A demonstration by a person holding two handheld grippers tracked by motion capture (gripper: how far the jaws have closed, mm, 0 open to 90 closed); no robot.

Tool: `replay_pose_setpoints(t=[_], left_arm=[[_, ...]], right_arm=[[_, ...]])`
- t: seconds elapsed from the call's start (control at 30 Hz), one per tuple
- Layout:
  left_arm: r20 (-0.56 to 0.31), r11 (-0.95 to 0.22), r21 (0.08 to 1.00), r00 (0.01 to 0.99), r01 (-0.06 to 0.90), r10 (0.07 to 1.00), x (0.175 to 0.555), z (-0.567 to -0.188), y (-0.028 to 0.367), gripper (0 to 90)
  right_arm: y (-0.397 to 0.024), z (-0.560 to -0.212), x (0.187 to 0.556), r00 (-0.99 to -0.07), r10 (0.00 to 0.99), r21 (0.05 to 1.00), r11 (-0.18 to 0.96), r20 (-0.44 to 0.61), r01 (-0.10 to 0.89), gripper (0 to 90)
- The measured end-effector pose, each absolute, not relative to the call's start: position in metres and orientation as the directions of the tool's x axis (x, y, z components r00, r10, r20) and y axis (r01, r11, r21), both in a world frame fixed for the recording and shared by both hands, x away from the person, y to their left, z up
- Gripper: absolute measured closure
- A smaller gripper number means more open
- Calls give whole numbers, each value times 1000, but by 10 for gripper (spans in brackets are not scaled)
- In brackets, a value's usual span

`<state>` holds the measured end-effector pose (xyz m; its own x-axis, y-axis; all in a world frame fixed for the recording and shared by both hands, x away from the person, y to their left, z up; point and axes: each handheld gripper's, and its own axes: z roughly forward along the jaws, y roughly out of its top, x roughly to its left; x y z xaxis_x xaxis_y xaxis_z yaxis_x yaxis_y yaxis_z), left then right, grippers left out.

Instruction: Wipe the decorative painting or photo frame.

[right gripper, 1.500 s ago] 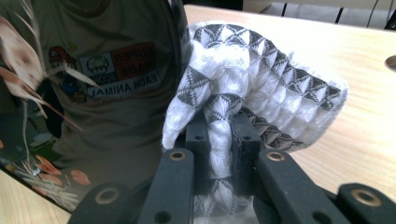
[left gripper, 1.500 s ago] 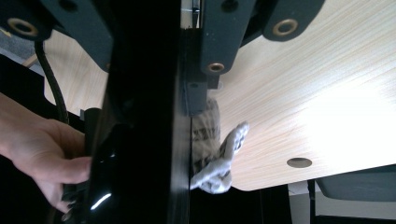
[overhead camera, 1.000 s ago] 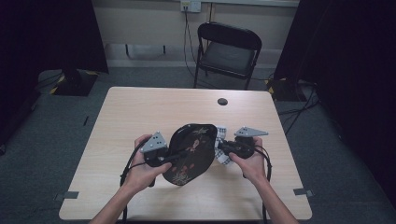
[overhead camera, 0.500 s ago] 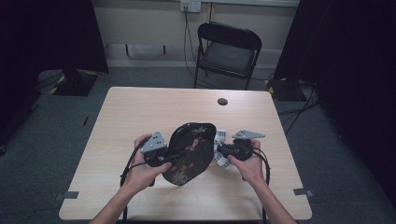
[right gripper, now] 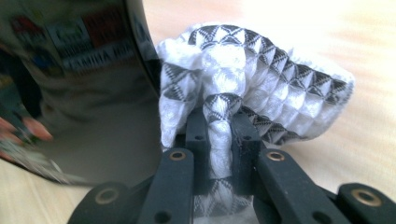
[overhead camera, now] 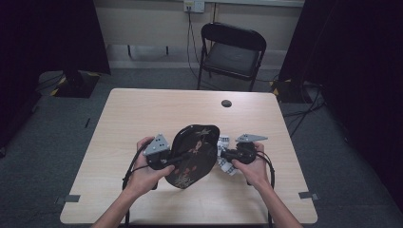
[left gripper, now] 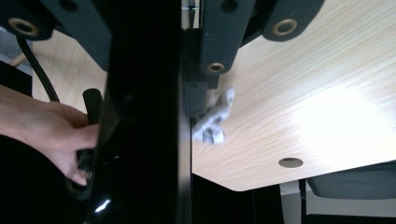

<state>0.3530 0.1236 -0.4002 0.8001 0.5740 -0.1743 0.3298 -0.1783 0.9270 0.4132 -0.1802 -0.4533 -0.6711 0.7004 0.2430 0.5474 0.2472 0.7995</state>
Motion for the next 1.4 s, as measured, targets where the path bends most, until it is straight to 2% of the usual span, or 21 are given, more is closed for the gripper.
replay_pose_setpoints(t=[0.23,0.5,0.77,1.03,1.27,1.4], left_arm=[[-175,-176,928,799,329,575,353,-401,124,805],[-176,-176,927,797,332,578,354,-401,124,805],[-166,-179,929,796,324,582,354,-402,126,802],[-164,-179,930,796,322,583,354,-402,125,803],[-167,-177,929,794,326,584,354,-403,126,798],[-161,-179,930,794,321,586,354,-403,124,799]], right_arm=[[-181,-438,409,-688,687,839,216,233,500,812],[-176,-467,413,-647,718,776,246,257,581,815],[-178,-451,410,-672,704,825,225,230,519,813],[-176,-472,413,-654,710,772,253,262,583,814],[-178,-460,411,-667,704,800,243,245,549,813],[-177,-465,410,-662,709,793,247,244,557,815]])
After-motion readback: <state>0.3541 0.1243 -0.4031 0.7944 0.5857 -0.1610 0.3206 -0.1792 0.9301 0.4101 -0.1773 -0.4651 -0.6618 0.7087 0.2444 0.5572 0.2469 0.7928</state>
